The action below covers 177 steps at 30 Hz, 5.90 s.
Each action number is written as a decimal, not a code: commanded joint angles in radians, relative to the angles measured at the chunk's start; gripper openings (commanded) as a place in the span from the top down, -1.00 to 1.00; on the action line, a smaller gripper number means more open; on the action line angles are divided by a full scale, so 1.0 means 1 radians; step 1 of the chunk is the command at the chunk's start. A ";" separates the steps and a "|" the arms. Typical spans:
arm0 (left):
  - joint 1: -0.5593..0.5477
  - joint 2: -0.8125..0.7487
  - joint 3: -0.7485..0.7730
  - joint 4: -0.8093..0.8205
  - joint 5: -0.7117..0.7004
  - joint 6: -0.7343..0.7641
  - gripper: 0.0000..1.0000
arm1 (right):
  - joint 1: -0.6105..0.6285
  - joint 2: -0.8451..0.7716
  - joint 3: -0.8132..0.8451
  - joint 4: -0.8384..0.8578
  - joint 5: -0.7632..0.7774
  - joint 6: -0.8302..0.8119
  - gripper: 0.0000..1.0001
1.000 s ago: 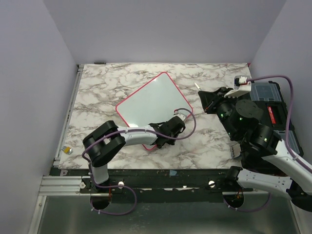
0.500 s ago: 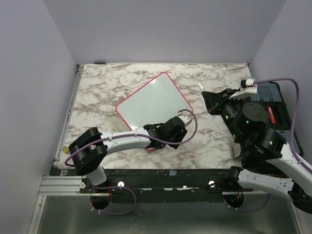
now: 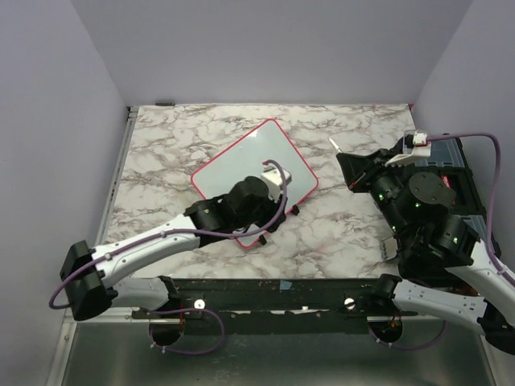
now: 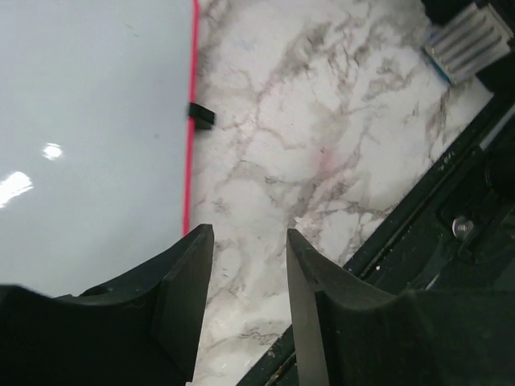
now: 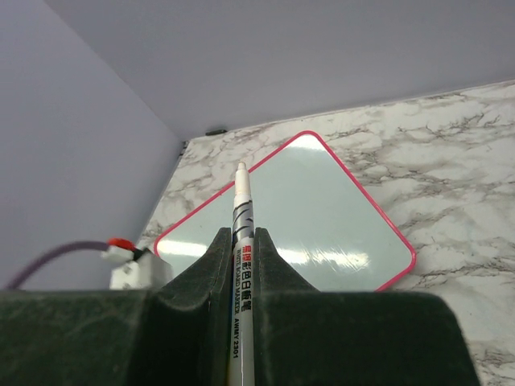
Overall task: Write a sentence on the whiteboard
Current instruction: Hold the whiteboard on the whiteboard stand, then write a sentence on the whiteboard.
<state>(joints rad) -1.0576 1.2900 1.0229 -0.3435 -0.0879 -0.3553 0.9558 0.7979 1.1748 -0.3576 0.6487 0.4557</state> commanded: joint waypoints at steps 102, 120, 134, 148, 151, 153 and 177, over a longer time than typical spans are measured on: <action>1.008 0.455 0.257 0.127 1.116 -0.009 1.00 | 0.003 0.405 0.057 -0.068 -0.619 -0.001 0.99; 0.991 0.381 0.237 0.145 1.076 -0.004 1.00 | 0.040 0.735 0.296 -0.095 -0.544 0.007 0.99; 0.989 0.369 0.233 0.147 1.051 0.009 1.00 | 0.123 0.996 0.556 -0.219 -0.381 0.036 0.99; 0.989 0.365 0.220 0.175 1.071 0.003 1.00 | 0.139 1.093 0.654 -0.243 -0.293 0.056 0.99; 0.990 0.361 0.217 0.177 1.072 0.003 1.00 | 0.139 1.101 0.667 -0.240 -0.284 0.057 0.99; 0.990 0.362 0.216 0.178 1.071 0.003 1.00 | 0.139 1.107 0.671 -0.236 -0.288 0.053 0.99; 0.987 0.365 0.215 0.178 1.071 0.004 1.00 | 0.140 1.139 0.649 -0.241 -0.284 0.051 0.99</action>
<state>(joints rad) -0.0677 1.6901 1.2442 -0.2073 0.9913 -0.3820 1.0874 1.9209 1.8442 -0.5812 0.3439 0.4999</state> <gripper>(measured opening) 0.097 0.109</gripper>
